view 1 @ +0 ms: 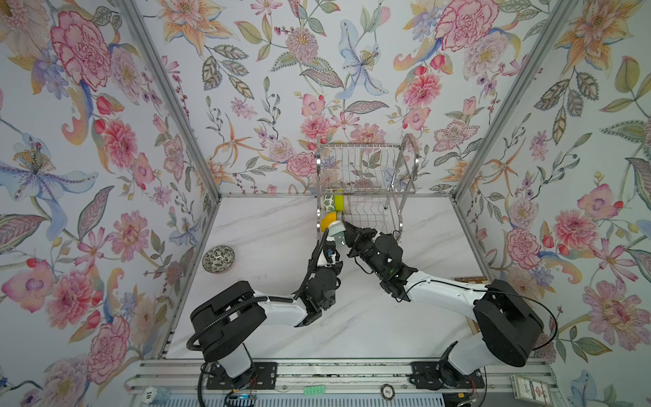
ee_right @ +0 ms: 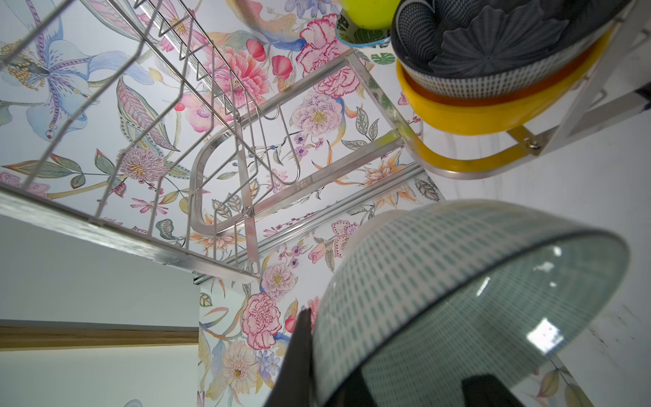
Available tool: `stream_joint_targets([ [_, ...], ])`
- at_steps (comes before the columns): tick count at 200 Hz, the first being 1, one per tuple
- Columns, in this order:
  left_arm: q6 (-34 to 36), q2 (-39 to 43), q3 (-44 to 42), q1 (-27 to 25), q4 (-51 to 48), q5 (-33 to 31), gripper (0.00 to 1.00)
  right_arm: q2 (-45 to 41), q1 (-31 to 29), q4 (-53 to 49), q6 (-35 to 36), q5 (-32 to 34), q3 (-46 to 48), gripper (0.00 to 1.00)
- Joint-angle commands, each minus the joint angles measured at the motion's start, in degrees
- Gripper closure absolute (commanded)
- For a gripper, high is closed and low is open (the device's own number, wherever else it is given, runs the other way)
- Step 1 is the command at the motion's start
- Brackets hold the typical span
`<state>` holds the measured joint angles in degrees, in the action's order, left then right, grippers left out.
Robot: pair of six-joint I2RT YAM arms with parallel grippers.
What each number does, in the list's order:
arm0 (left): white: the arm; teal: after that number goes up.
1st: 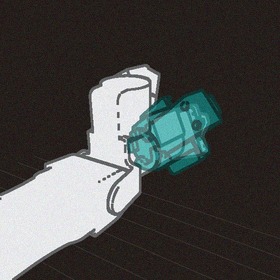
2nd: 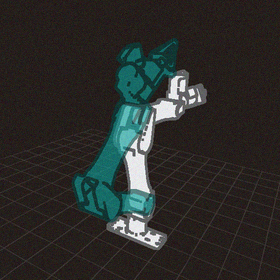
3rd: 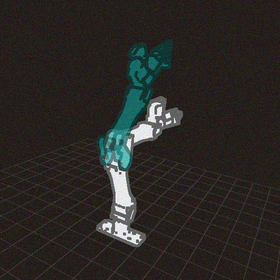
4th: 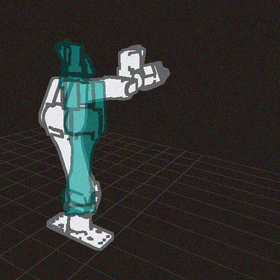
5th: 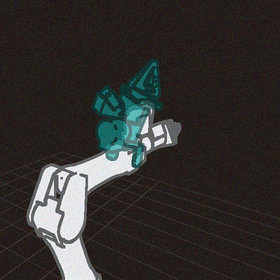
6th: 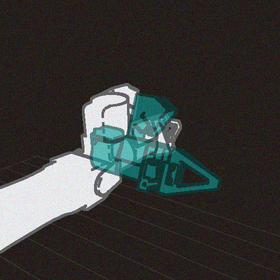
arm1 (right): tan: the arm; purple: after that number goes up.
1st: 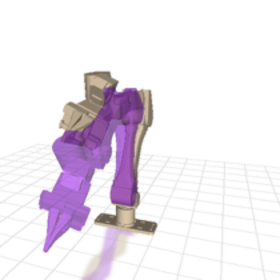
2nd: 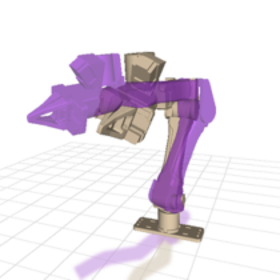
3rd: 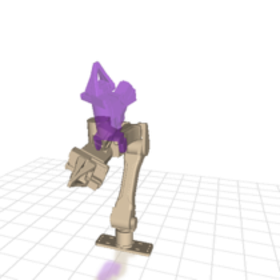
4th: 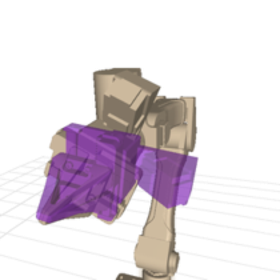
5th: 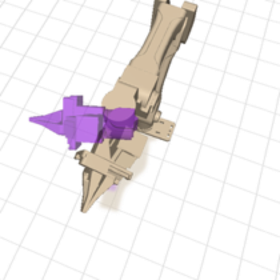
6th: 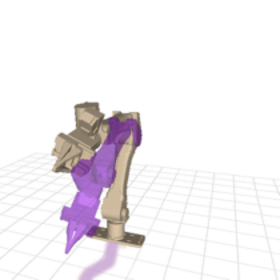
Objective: Load the bowls into the dish rack
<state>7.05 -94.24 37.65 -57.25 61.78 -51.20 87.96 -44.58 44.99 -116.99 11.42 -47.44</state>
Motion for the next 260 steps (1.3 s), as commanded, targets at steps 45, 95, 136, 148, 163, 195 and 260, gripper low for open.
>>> stream_joint_targets([
  [45,-5.3,6.6,-0.7,-0.5,-8.2,-0.7,0.2,-2.6,1.6,5.9,5.6,1.2,2.1,1.0],
  [95,-9.9,10.6,-1.4,-0.4,-18.2,0.7,0.01,-4.6,5.3,6.5,12.4,-0.6,5.9,1.0],
  [136,-11.2,13.6,1.2,-0.3,-28.1,4.1,0.01,-6.3,9.8,8.4,24.6,-6.7,7.7,1.0],
  [148,-10.7,14.5,1.5,-0.3,-29.3,6.5,0.01,-6.5,10.9,10.7,30.1,-8.5,8.3,1.0],
  [163,-9.6,15.2,1.9,0.1,-30.1,10.3,0.01,-7.1,12.3,11.6,36.5,-11.6,8.5,1.0],
  [195,-4.2,13.2,6.7,0.9,-35.3,12.3,0.01,-7.8,14.9,12.0,47.9,-17.9,8.0,1.0],
  [260,9.7,8.1,13.5,2.0,-37.3,11.3,0.01,-4.5,18.2,10.0,61.7,-29.2,4.5,1.0],
])
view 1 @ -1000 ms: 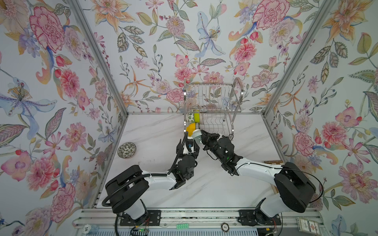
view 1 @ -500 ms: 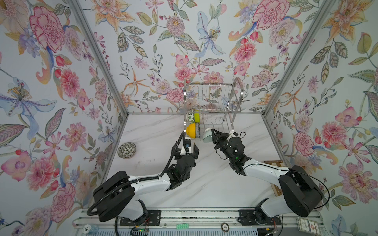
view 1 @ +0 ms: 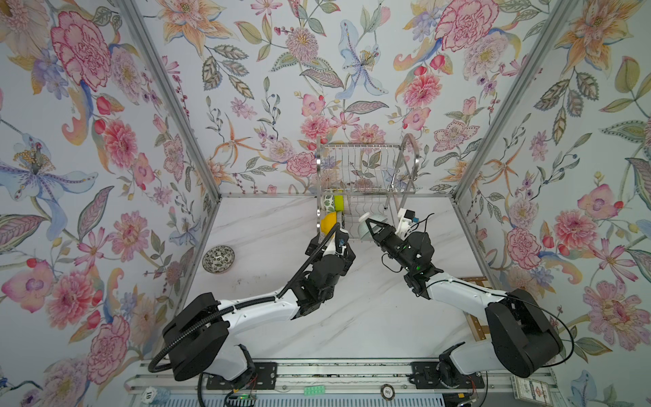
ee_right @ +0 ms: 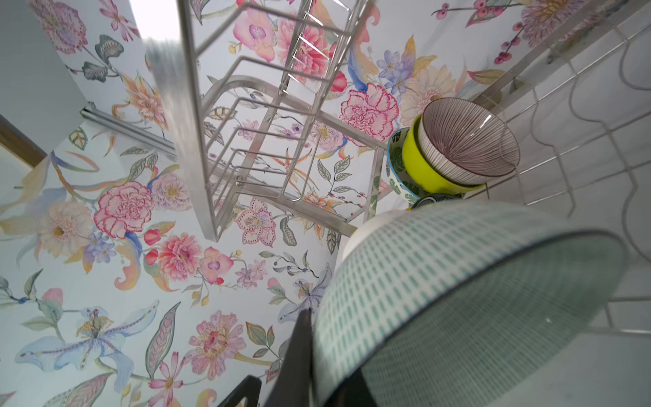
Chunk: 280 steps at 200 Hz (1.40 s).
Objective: Load the bowls into the dish rack
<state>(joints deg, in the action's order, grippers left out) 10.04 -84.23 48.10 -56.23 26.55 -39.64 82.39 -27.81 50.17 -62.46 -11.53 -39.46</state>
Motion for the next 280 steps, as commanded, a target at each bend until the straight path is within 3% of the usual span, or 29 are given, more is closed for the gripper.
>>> stream_joint_targets([
  [1,6.8,-1.9,3.1,1.0,-2.1,-0.2,0.01,1.2,1.5,5.0,7.2,-6.4,-3.5,1.0],
  [149,6.7,-4.9,4.9,5.8,-1.9,2.8,0.01,25.2,6.5,19.4,-1.0,-17.9,-15.7,1.0],
  [280,4.5,-4.8,3.0,6.9,-2.3,2.9,0.01,38.0,7.2,19.8,-4.1,-27.2,-24.4,1.0],
])
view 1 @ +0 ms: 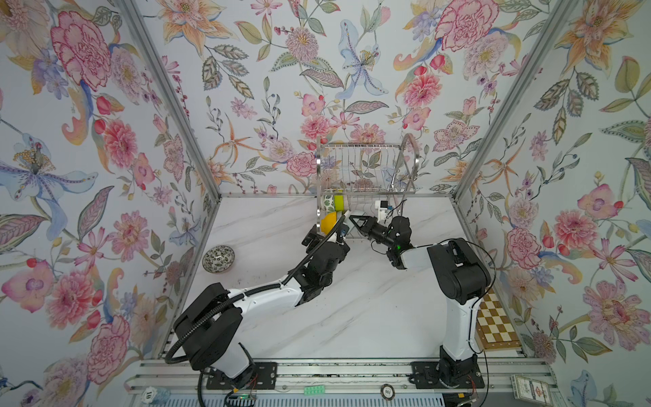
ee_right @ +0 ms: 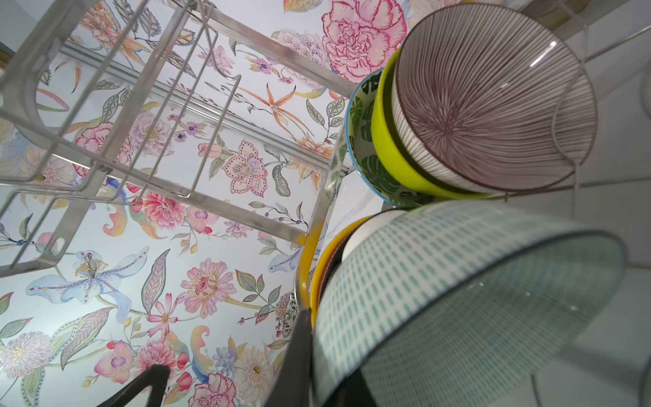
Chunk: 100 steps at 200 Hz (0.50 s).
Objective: Load the bowls into the dish rack
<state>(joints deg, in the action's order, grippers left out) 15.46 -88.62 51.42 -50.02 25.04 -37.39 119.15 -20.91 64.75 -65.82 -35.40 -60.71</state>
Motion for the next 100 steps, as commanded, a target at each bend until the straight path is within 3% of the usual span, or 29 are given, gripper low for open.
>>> stream_joint_targets([
  [1,-1.0,-0.4,-0.4,0.8,-0.8,0.6,0.01,1.3,0.3,5.2,-0.8,-3.4,-3.2,1.0],
  [100,-2.1,2.3,-2.0,0.9,-1.7,0.0,0.01,2.2,0.9,-0.1,1.0,-5.9,-3.8,1.0],
])
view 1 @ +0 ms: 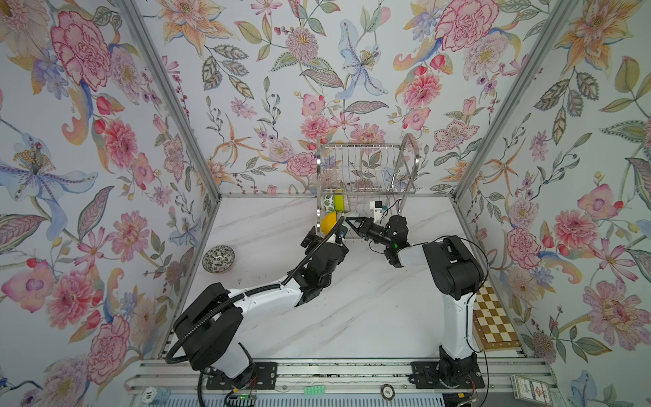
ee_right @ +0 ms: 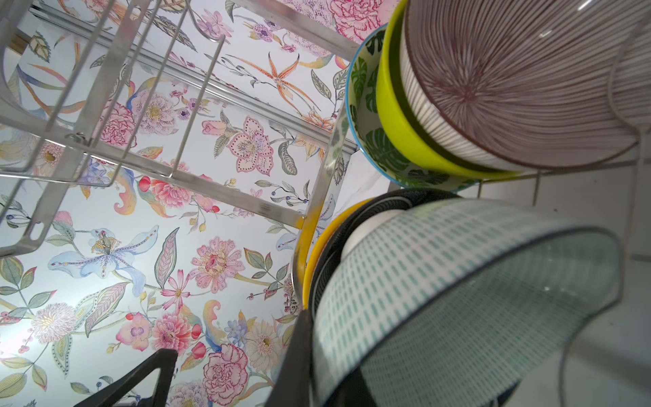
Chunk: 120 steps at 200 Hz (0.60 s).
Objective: Load the bowls into the dish rack
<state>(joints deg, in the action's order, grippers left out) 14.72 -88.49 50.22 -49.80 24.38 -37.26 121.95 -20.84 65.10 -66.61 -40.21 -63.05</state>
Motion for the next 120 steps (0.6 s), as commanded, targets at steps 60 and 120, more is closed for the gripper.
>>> stream_joint_targets([
  [60,-2.7,3.4,-1.4,0.8,-1.9,-0.2,0.01,-1.9,1.1,-12.3,7.5,-1.4,-3.2,1.0],
  [120,-3.7,4.7,-2.0,0.7,-2.7,-0.4,0.01,-2.2,1.1,-17.0,9.5,-1.4,-4.5,0.94],
])
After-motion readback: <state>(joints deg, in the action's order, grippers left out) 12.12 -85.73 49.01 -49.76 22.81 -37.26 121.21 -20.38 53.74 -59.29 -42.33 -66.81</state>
